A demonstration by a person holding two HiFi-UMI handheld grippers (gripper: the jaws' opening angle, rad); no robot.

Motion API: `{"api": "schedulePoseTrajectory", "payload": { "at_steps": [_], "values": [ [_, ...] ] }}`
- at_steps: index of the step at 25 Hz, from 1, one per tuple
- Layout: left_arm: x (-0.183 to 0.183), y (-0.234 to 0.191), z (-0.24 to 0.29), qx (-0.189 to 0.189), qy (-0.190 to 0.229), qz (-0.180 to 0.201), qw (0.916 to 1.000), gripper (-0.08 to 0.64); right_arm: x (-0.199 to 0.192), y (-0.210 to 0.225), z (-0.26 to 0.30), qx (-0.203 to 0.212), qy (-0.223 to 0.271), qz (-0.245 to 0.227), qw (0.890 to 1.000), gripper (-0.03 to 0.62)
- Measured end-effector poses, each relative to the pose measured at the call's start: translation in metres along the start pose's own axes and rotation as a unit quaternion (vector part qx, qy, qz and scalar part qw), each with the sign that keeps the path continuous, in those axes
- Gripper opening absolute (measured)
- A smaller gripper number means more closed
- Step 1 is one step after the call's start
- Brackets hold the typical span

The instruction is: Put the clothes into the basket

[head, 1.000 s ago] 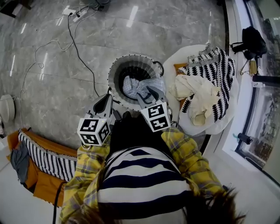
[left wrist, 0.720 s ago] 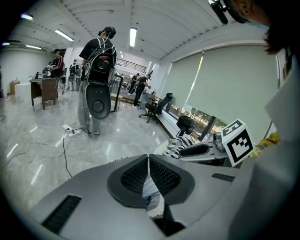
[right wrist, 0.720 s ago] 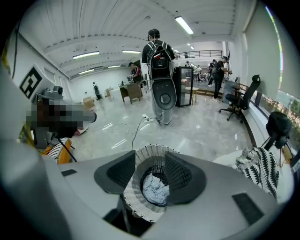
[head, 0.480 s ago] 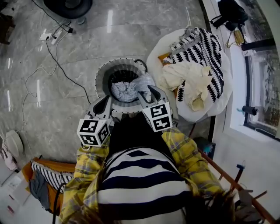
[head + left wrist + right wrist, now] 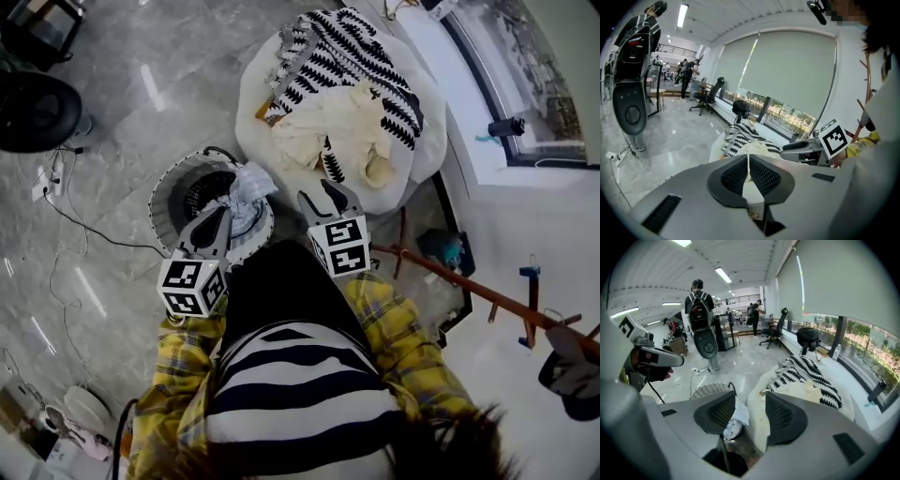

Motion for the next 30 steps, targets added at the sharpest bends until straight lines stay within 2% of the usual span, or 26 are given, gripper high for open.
{"api": "schedulePoseTrajectory", "payload": {
  "at_steps": [6, 9, 21, 30],
  "values": [
    [0.003, 0.037, 0.06, -0.056, -0.034, 0.043, 0.997, 0.021, -0.028, 0.072, -0.012, -0.063, -0.003, 0.058, 0.996, 0.206],
    [-0.003, 0.052, 0.087, -0.068, -0.054, 0.049, 0.995, 0.021, -0.04, 0.101, -0.008, -0.077, -0.008, 0.075, 0.994, 0.206],
    [-0.031, 0.07, 0.188, -0.068, -0.115, 0.053, 0.9896, 0.021, -0.092, 0.199, 0.052, -0.087, -0.046, 0.115, 0.988, 0.214],
    [-0.057, 0.067, 0.25, -0.063, -0.144, 0.045, 0.9866, 0.021, -0.13, 0.244, 0.109, -0.088, -0.083, 0.12, 0.985, 0.231]
  ]
}}
Point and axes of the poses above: the fingertips, and each gripper's own axes: z forward along the fingers, y to its right, x out of its top, the point moved 4 cm from there along -z, backward along the fingers, and after that the axes turned 8 degrees about y, right-handed, at the moved point
